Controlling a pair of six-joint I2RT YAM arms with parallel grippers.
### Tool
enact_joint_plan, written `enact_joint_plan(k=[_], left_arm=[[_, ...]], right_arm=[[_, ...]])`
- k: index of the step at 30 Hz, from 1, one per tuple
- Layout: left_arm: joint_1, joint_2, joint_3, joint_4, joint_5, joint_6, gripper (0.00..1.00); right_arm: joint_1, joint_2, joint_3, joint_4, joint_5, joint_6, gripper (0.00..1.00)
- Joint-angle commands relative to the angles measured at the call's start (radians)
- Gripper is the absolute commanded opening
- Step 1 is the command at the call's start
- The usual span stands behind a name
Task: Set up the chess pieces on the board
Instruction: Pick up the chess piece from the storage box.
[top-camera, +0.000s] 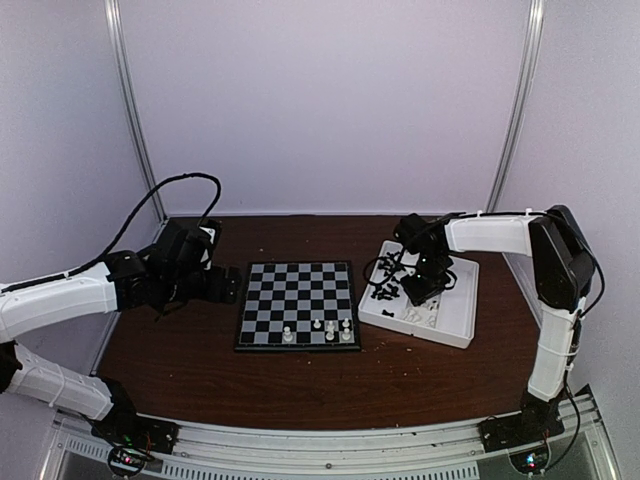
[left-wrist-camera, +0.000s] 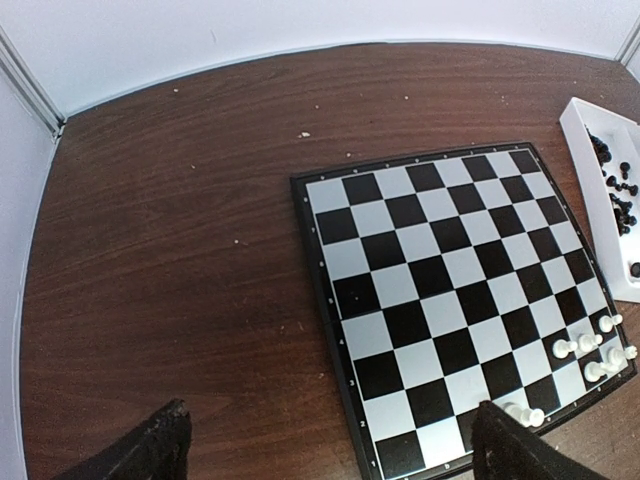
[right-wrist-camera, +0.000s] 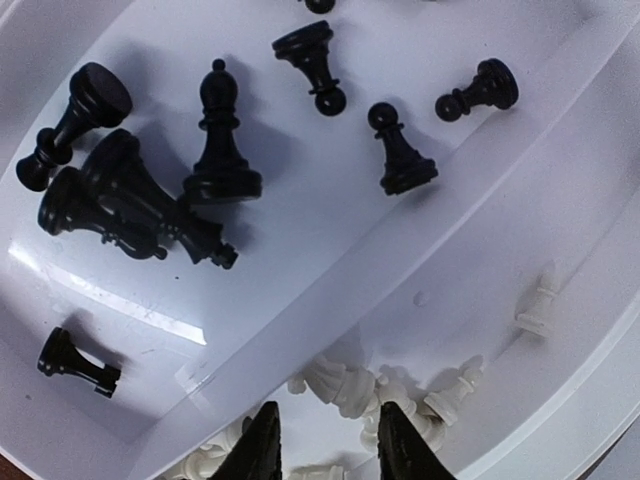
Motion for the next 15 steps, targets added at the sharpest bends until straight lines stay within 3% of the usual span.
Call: enact_joint_plan(k=[1, 15], left_arm=[[0.009, 0.003, 0.002, 0.041, 0.004, -0.001, 0.98], [0.008, 0.007, 0.005, 0.035, 0.006, -0.009, 0.98]], right_arm=[[-0.004, -0.003, 0.015, 0.049, -0.012, -0.054, 0.34], [-0.03, 0.048, -0.002, 0.078, -0.057, -0.052, 0.29]])
